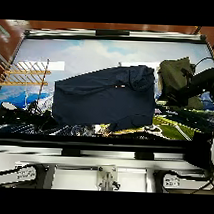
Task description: Fold the shirts.
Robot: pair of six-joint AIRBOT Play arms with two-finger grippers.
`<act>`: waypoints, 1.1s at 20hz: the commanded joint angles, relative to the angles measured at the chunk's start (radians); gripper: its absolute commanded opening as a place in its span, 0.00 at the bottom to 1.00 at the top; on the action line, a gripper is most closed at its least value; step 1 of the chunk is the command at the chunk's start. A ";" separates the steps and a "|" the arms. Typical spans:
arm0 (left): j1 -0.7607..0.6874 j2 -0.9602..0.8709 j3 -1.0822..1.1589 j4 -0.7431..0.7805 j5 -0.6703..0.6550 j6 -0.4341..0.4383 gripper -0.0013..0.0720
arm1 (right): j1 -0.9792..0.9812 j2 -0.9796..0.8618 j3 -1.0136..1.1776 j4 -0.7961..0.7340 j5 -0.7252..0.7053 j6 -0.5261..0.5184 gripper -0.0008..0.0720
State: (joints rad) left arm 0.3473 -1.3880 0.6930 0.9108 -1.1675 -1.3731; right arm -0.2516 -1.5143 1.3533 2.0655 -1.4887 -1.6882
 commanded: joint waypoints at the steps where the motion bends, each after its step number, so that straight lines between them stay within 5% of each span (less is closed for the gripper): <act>1: -0.036 -0.010 0.000 0.000 0.015 -0.018 0.25 | 0.001 0.000 -0.081 -0.001 0.027 0.001 0.83; 3: -0.042 -0.010 0.000 0.000 0.000 0.018 0.07 | 0.010 0.000 -0.153 0.001 0.063 0.001 0.83; 15: 0.019 0.112 0.000 0.008 -0.024 0.091 0.05 | 0.019 0.000 -0.352 0.035 0.320 0.010 0.83; 17: 0.020 0.113 0.000 0.008 -0.025 0.106 0.05 | 0.019 -0.003 -0.364 0.058 0.360 0.010 0.68; 20: 0.020 0.113 0.001 0.008 -0.024 0.106 0.05 | 0.030 -0.044 -0.364 0.079 0.355 0.011 0.68; 22: 0.020 0.115 0.001 0.008 -0.027 0.109 0.05 | 0.068 -0.061 -0.364 0.070 0.371 0.008 0.21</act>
State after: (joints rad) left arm 0.3649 -1.2774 0.6926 0.9195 -1.1912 -1.2713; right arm -0.2119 -1.5528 0.9936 2.1288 -1.1465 -1.6794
